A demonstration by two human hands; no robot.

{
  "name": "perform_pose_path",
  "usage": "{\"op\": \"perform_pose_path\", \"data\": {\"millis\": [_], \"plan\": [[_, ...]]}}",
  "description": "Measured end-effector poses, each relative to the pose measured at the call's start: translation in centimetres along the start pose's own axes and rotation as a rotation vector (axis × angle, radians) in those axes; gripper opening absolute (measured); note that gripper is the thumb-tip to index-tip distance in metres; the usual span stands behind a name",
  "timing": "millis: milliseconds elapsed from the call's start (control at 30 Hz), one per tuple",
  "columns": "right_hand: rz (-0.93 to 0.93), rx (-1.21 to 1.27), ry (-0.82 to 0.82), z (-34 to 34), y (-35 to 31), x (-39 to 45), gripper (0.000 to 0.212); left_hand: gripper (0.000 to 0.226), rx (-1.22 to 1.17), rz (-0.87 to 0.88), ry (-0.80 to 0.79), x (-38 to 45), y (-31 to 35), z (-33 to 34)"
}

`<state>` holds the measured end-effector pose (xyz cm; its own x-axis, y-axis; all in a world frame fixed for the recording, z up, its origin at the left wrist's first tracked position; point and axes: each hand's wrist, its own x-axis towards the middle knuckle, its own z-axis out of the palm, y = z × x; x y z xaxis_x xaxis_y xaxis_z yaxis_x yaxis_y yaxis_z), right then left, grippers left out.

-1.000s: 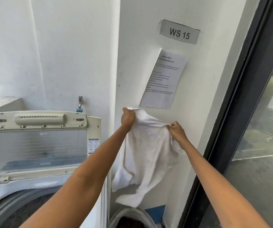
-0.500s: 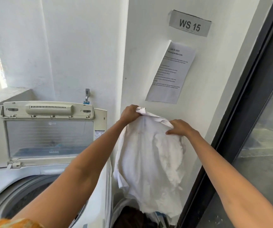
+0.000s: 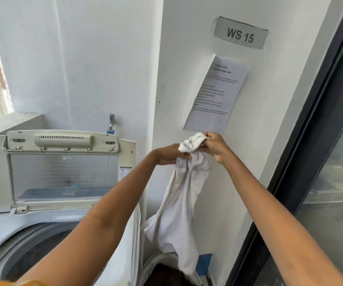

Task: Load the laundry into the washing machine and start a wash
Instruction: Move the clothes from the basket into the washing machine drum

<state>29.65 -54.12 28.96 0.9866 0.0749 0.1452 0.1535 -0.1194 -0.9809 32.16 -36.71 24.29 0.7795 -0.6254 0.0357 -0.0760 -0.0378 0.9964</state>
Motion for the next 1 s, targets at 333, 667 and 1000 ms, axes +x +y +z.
{"op": "perform_pose_path", "data": {"millis": [333,667,1000], "plan": [[0.036,-0.39,-0.238,-0.9,6.1,-0.1,0.1,0.009,-0.366,0.206,0.546,0.4,-0.5,-0.9],[0.039,-0.073,0.272,11.6,11.5,-0.9,0.026,0.007,-0.283,0.382,0.937,-4.0,2.4,-4.7],[-0.061,0.53,0.02,25.6,-1.4,-0.4,0.029,0.039,-0.465,0.474,1.059,-16.3,2.8,-13.7]]}}
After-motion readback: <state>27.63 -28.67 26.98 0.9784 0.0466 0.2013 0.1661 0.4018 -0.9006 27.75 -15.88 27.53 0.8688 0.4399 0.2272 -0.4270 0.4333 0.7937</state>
